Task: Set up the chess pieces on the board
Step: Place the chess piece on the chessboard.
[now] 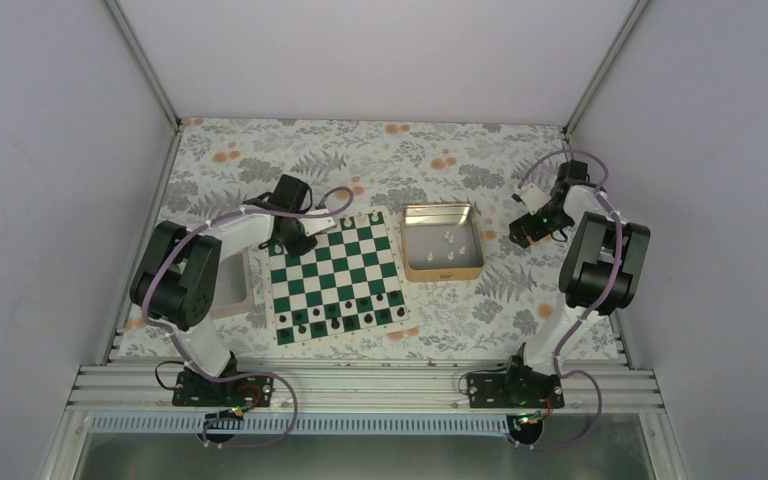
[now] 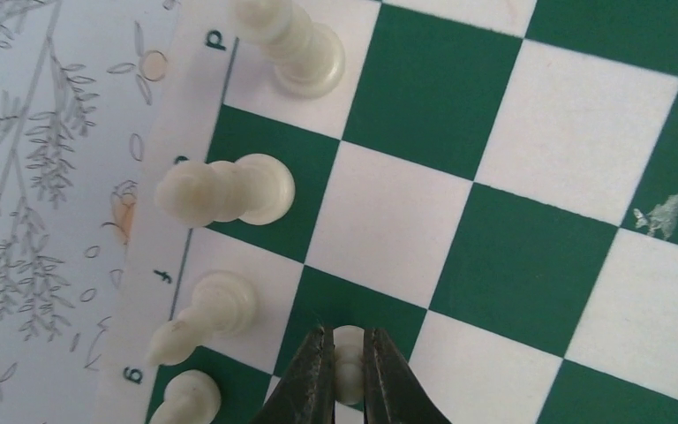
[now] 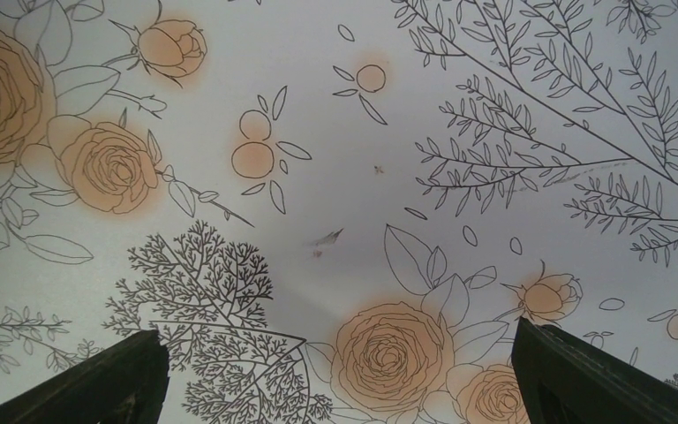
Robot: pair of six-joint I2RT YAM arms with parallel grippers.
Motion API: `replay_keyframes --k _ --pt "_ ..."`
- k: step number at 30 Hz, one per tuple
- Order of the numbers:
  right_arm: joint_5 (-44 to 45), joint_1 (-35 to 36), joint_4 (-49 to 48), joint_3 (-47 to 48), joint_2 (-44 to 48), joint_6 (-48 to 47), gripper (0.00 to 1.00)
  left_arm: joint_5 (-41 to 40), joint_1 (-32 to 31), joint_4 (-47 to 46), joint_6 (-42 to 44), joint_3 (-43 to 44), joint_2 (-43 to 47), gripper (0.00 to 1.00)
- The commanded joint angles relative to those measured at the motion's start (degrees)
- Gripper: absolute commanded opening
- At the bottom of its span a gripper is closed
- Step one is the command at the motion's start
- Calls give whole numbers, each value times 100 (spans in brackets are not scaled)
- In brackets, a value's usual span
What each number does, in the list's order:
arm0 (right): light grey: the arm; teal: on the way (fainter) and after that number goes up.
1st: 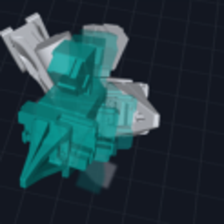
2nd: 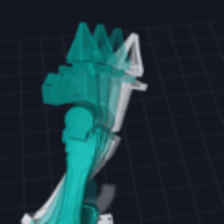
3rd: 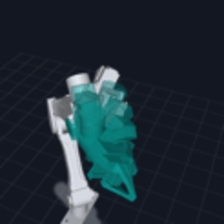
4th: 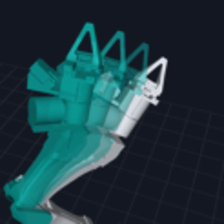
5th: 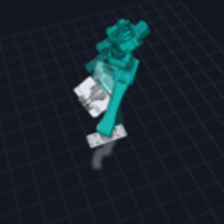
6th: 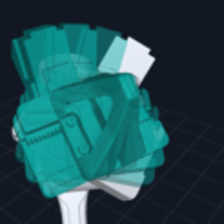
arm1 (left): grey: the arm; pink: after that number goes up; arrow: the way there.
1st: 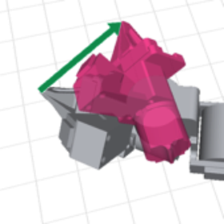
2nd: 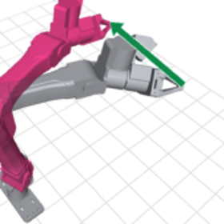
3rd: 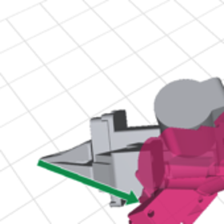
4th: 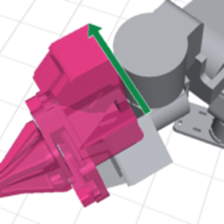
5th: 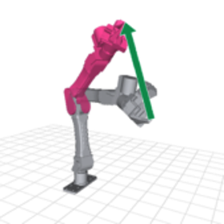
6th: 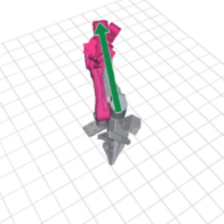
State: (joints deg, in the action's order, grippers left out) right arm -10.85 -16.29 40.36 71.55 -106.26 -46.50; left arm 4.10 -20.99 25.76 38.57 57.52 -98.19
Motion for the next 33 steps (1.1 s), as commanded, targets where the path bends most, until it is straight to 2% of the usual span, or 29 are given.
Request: replay_keyframes --k 1,8,18,28,33 --pt "21 -57 19 85 0 -18 100 117 64 -60 138 77 -228 4" --pt "39 -65 24 94 -24 -17 100 167 115 -40 174 124 -316 5" --pt "33 -66 19 98 -65 -33 100 98 117 240 242 297 -102 16" --pt "-7 -64 16 61 -33 -62 100 109 109 833 319 703 61 20" --pt "-18 -69 1 51 -3 -61 100 325 -81 1475 336 1236 263 21"
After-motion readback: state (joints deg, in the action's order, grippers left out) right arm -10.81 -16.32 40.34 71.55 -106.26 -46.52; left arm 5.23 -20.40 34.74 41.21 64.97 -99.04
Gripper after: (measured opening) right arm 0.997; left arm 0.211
